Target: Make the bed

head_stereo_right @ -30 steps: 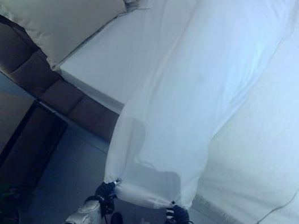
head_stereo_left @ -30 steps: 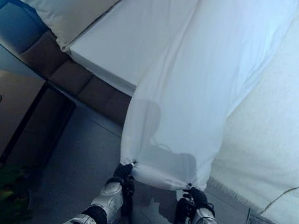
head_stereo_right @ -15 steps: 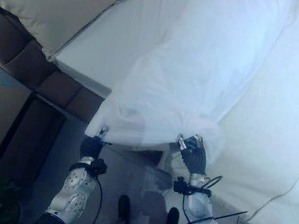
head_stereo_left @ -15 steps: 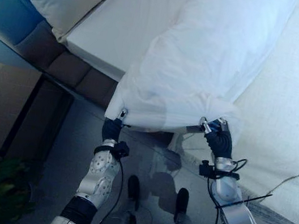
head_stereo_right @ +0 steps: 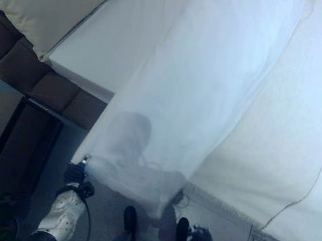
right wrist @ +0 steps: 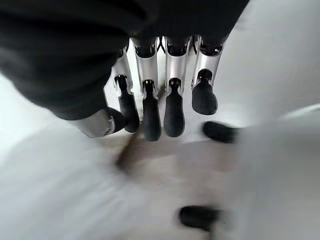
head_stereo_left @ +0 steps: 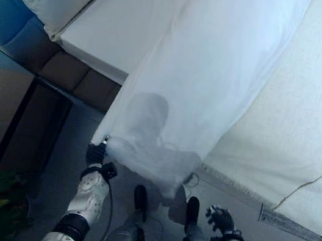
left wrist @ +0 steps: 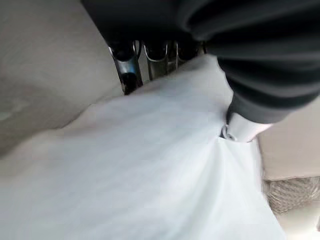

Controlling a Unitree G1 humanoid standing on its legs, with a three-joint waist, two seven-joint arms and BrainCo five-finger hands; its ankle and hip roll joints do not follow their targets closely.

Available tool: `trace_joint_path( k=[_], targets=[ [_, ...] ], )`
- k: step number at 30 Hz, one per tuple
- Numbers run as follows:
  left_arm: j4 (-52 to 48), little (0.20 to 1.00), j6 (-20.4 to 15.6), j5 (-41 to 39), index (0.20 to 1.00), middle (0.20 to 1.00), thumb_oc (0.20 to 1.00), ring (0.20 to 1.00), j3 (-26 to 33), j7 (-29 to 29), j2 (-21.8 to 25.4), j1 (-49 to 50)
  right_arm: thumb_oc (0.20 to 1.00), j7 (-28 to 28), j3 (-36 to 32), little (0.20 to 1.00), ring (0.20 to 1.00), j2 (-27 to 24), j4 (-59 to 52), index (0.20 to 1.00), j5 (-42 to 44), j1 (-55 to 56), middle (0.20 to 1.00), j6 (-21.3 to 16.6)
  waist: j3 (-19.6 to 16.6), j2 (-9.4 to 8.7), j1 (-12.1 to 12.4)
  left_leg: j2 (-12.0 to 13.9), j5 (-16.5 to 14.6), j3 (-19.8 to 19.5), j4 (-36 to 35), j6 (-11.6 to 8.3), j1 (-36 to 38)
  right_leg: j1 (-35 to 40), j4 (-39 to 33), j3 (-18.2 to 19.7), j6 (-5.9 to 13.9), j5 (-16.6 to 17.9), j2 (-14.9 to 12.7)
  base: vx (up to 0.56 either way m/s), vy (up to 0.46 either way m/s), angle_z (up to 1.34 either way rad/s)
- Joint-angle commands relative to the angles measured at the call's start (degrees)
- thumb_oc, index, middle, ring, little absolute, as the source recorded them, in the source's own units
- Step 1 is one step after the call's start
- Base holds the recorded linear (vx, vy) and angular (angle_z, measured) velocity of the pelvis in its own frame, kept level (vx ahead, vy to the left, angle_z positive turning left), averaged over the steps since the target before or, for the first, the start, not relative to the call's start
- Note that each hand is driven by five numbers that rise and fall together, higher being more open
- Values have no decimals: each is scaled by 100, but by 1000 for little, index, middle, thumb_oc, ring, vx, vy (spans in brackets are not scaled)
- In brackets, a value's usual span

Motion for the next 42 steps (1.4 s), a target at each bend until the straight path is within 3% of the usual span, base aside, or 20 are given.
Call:
trace_joint_path(
  k=[1, 7, 8, 9, 10, 11, 12, 20, 21, 24, 25, 31, 34, 35, 36, 37, 38, 41, 42],
  targets=[
    [467, 200, 62, -209, 200, 200, 200, 200, 257, 110, 249, 147, 200, -28, -42, 200, 200, 152, 248, 200, 112, -316, 200, 168, 68, 83, 263, -573, -248, 41, -1, -175, -161, -822, 253, 86, 61, 265, 348, 0, 0, 0],
    [1546, 200, 325, 214, 200, 200, 200, 200, -42, 48, 439, -230, 200, -243, -356, 200, 200, 89, 1415, 200, 13, -1027, 200, 296, 94, 165, 328, -590, -189, 66, -1, -202, -371, -939, 87, -36, 113, 362, 365, 7, -10, 4],
    [1549, 200, 324, 213, 200, 200, 200, 200, -42, 47, 439, -233, 266, -242, -356, 266, 266, 89, 1417, 266, 13, -1030, 266, 296, 96, 166, 328, -590, -189, 65, -1, -202, -372, -939, 88, -37, 113, 362, 365, 0, 0, 0],
    [1717, 200, 405, 353, 200, 200, 200, 200, -78, 26, 476, -300, 1000, -210, -388, 1000, 1000, 62, 1488, 1000, 26, -1079, 1000, 317, 112, 179, 322, -592, -179, 67, -1, -212, -401, -958, 74, -55, 118, 369, 363, 0, 0, 0],
    [2025, 216, 524, 514, 216, 216, 216, 216, -137, -26, 524, -384, 1000, -214, -467, 1000, 1000, 14, 1538, 1000, 102, -1132, 1000, 325, 121, 188, 299, -589, -167, 75, -1, -226, -440, -978, 41, -62, 124, 390, 360, 0, 0, 0],
    [2028, 548, 523, 513, 548, 548, 548, 548, -137, -27, 524, -387, 1000, -214, -468, 1000, 1000, 14, 1539, 1000, 102, -1133, 1000, 325, 122, 188, 300, -589, -167, 75, -1, -226, -441, -979, 41, -62, 124, 391, 360, 0, 0, 0],
    [2254, 1000, 631, 701, 1000, 1000, 1000, 1000, -189, -66, 550, -432, 1000, -192, -479, 1000, 1000, -7, 1527, 1000, 113, -1146, 1000, 319, 118, 182, 278, -585, -165, 86, -1, -234, -465, -983, 16, -70, 129, 402, 360, 0, 0, 0],
    [2971, 1000, 1041, 1293, 1000, 1000, 1000, 1000, -354, -441, 326, -377, 1000, -194, -654, 1000, 1000, -259, 1267, 1000, 124, -954, 1000, 217, 26, 152, 130, -567, -275, 170, -1, -204, -314, -885, 74, 26, 128, 314, 364, 22, 15, 2],
    [3235, 1000, 1261, 1796, 1000, 1000, 1000, 1000, -523, -536, 217, -295, 1000, -168, -690, 1000, 1000, -333, 1217, 1000, 121, -911, 1000, 228, -7, 195, 89, -560, -320, 201, -1, -188, -196, -838, 185, 46, 110, 227, 361, 39, 37, 5],
    [3296, 1000, 1315, 1974, 1000, 1000, 1000, 1000, -555, -504, 176, -256, 1000, -130, -705, 1000, 1000, -353, 1178, 1000, 138, -871, 1000, 229, -22, 207, 77, -558, -348, 216, -1, -178, -126, -813, 247, 50, 99, 182, 357, 34, 19, 0],
    [3585, 1000, 1542, 2520, 1000, 1000, 1000, 1000, -584, -424, 31, -9, 1000, 18, -845, 1000, 1000, -361, 950, 1000, 358, -697, 1000, 189, -99, 249, 54, -524, -419, 262, -1, -153, 128, -677, 485, 66, 70, 1, 347, 61, 19, 1],
    [3924, 1000, 1779, 3224, 1000, 1000, 1000, 1000, -444, -434, 48, 490, 1000, 216, -991, 1000, 1000, -404, 496, 1000, 376, -290, 1000, 206, -315, 298, 27, -450, -561, 337, -1, -133, 668, -367, 918, 63, 1, -370, 367, 90, -25, -5],
    [3767, 1000, 1673, 2974, 1000, 1000, 1000, 1000, -170, -530, 66, 683, 1000, 400, -1034, 1000, 1000, -475, -261, 1000, 422, 32, 1000, 154, -423, 299, -11, -422, -638, 314, 106, -180, 974, -133, 1117, 43, -54, -588, 368, 78, -91, -3],
    [3058, 1000, 1380, 2197, 1000, 1000, 1000, 1000, -23, -812, 36, 785, 1000, 480, -1106, 1000, 1000, -582, -904, 1000, 556, 231, 1000, 63, -387, 219, -1, -409, -790, 283, 957, -303, 851, 61, 1166, -33, -92, -679, 275, -16, -129, 9],
    [2480, 1000, 1247, 1675, 1000, 1000, 1000, 1000, -75, -921, 10, 863, 1000, 520, -1111, 1000, 1000, -633, -1227, 1000, 599, 300, 1000, 39, -299, 153, 17, -400, -819, 228, 1361, -376, 750, 213, 1173, -75, -110, -714, 221, -16, -129, 20],
    [2478, 1000, 1249, 1675, 1000, 1000, 1000, 1000, -75, -921, 11, 864, 1000, 519, -1111, 1000, 1000, -632, -1228, 1000, 598, 301, 1000, 40, -311, 154, 18, -399, -814, 228, 1362, -376, 735, 202, 1164, -76, -111, -705, 222, -43, -77, 32],
    [1476, 1000, 1020, 1265, 1000, 1000, 1000, 1000, -253, -1023, 85, 892, 1000, 549, -986, 1000, 1000, -760, -1893, 1000, 586, 245, 1000, -59, -135, 59, 199, -499, -660, -231, 1986, -463, 382, 333, 1230, -16, -174, -757, 191, -33, -35, 26],
    [881, 1000, 964, 944, 1000, 1000, 1000, 1000, -361, -1129, 169, 879, 1000, 540, -958, 1000, 1000, -810, -2134, 1000, 608, 116, 1000, -46, -143, -9, 283, -468, -726, -386, 1907, -398, -20, 377, 1181, -11, -145, -764, 136, 11, -70, -2],
    [446, 1000, 890, 729, 1000, 1000, 1000, 1000, -401, -1171, 245, 844, 1000, 534, -934, 1000, 1000, -826, -2334, 1000, 699, 3, 1000, -75, -160, -10, 352, -383, -603, -454, 1656, -367, -170, 394, 1157, 33, -130, -772, 183, 126, -8, -10]
  ],
)
